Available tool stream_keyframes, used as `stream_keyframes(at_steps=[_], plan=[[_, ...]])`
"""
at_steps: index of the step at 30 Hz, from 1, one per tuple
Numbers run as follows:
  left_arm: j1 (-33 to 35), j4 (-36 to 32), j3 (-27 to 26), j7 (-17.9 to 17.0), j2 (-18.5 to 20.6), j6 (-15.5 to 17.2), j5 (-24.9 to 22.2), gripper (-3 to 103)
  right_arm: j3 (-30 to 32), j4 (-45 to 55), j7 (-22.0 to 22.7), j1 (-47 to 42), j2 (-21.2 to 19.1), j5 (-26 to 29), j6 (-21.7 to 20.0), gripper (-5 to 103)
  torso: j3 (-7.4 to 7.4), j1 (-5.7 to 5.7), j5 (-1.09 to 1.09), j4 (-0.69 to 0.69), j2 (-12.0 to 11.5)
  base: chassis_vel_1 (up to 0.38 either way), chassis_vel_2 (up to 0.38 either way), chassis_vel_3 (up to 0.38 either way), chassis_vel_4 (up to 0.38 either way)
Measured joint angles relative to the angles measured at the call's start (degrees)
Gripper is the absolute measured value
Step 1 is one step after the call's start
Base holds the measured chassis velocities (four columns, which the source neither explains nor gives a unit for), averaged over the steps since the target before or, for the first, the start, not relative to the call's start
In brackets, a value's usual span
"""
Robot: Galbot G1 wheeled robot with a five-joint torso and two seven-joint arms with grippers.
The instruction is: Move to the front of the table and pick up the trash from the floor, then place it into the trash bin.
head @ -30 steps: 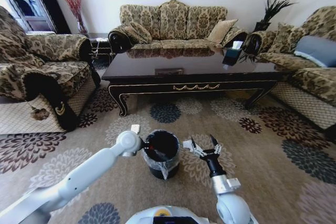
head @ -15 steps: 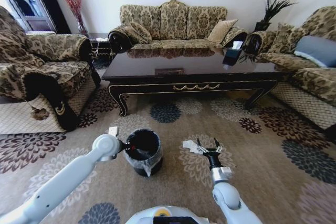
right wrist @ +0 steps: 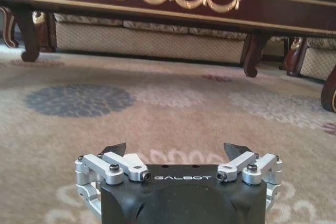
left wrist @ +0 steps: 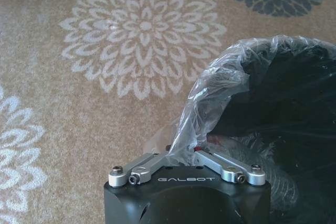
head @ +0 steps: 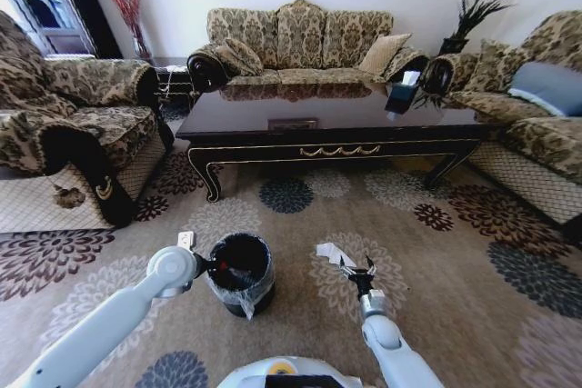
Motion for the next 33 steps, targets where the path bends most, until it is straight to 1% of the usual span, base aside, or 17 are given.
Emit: stream_keyframes(at_steps=[2,6,8,11,15,30,33], plan=[[0.11,-0.15,-0.04,-0.01,0.06,0.0,-0.02,0,0.0,-0.83,-0.1,0.49,0.08,0.0,0.06,100,0.0,0.0,0.0,0.0,0.0,0.0,0.0,0.0,0.0],[0.92,-0.69,-0.25,-0.07,0.36,0.0,-0.12,0,-0.05,-7.03,-0.32,4.15,0.87,0.12,0.24,100,0.0,0.0,0.0,0.0,0.0,0.0,0.0,0.0,0.0],[0.99,-0.7,-0.27,-0.08,0.4,0.0,-0.13,0,-0.05,-7.98,-0.41,4.58,0.97,0.09,0.34,100,0.0,0.0,-0.01,0.01,0.0,0.0,0.0,0.0,0.0],[1.15,-0.9,-0.3,-0.11,0.68,0.0,-0.16,0,0.07,-13.2,-1.11,6.81,1.5,-0.38,1.3,100,0.0,0.0,0.0,0.0,0.0,0.0,0.0,0.0,0.0],[1.06,-0.94,-0.3,-0.12,0.94,0.0,-0.33,0,0.46,-16.44,-1.59,8.19,1.86,-0.63,2.14,100,0.0,0.0,0.0,0.0,0.0,0.0,0.0,0.0,0.0],[1.02,-0.47,-0.01,-0.08,1.01,0.0,-0.46,0,0.95,-23.91,-3.07,12.02,3.44,0.31,3.11,100,0.0,0.0,0.0,0.0,0.0,0.0,0.0,0.0,0.0],[0.89,-0.12,-0.14,-0.07,1.22,0.0,-0.5,0,0.9,-25.85,-3.55,13.01,3.62,1.16,3.32,100,0.0,0.0,0.0,0.0,0.0,0.0,0.0,0.0,0.0]])
